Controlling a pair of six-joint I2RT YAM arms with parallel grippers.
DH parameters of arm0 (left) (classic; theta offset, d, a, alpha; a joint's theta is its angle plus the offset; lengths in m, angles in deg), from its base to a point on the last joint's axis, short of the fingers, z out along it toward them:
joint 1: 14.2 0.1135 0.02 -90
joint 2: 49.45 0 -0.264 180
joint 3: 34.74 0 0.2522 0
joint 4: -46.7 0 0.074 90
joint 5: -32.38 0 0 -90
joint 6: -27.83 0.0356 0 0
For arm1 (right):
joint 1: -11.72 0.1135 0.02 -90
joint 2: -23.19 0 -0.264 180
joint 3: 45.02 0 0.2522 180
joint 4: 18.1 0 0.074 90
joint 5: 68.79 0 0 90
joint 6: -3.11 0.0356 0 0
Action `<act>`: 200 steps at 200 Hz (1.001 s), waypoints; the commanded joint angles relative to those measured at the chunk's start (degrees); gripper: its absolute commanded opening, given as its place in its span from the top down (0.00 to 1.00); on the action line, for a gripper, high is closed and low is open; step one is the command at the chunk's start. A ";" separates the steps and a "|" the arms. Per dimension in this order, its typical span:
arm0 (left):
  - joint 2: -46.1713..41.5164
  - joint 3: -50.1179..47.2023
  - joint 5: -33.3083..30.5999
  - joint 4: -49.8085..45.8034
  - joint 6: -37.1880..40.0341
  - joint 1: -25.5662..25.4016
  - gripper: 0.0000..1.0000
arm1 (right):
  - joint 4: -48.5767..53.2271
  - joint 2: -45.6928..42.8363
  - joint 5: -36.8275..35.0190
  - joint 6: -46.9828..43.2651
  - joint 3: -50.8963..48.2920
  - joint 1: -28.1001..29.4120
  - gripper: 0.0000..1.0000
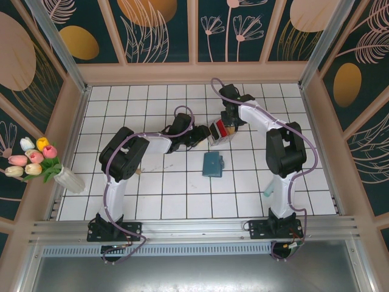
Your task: Put the credit cards into the card holder
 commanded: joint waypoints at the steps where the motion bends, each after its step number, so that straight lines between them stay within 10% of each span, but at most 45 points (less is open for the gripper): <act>1: 1.68 1.17 0.05 -1.01 0.87 0.13 0.47 | 2.41 -2.95 -2.34 0.46 1.76 0.23 0.66; 200: 2.08 1.62 0.23 -1.44 1.00 0.15 0.47 | 3.15 -3.95 -3.99 1.14 2.54 0.85 0.77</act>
